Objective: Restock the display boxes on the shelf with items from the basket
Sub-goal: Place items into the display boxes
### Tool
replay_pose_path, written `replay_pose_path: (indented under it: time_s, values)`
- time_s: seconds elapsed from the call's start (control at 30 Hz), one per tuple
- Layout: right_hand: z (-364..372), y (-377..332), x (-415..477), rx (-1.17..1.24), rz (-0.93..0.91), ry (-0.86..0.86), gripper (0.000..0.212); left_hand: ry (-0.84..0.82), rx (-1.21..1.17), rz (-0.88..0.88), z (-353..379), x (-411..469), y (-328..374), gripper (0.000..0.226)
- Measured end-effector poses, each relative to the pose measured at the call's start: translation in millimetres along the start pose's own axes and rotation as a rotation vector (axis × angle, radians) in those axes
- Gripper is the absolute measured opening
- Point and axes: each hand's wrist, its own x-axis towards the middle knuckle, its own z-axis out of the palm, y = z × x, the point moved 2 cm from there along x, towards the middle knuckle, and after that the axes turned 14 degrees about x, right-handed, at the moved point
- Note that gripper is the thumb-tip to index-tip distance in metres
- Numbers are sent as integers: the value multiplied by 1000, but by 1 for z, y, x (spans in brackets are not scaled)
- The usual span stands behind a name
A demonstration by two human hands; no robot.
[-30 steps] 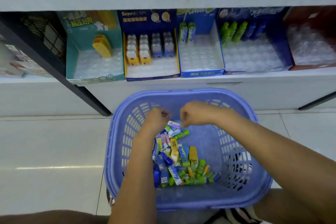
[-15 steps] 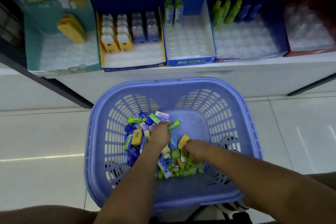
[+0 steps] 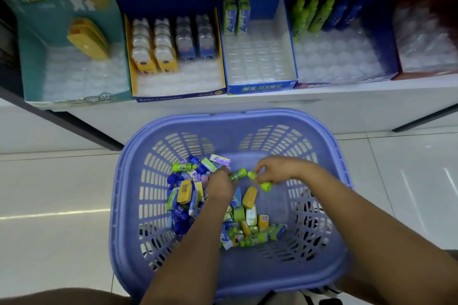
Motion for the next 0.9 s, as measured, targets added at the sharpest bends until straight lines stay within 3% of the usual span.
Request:
replay_pose_path:
  time_s: [0.13,0.3,0.47,0.63,0.8,0.9]
  values:
    - [-33,-17,-20,393,-162,29,4,-69,-260,31,-28,-1,9,23]
    - [-65,-35,-63,666,-401,-1,19,-100,-549,183,-94,-22,29,14]
    - [-90,-59,-105,705,-521,172,21,-276,-1126,283,-154,-62,59,17]
    - [-98,-84,-137,631,-605,335,19,-127,-924,498,-180,-96,84,19]
    - [-104,-87,-151,674,-636,369,25,-2,-998,513,-187,-109,99,25]
    - [-113,-85,-152,683,-665,466,15,80,-950,480,-190,-109,102,21]
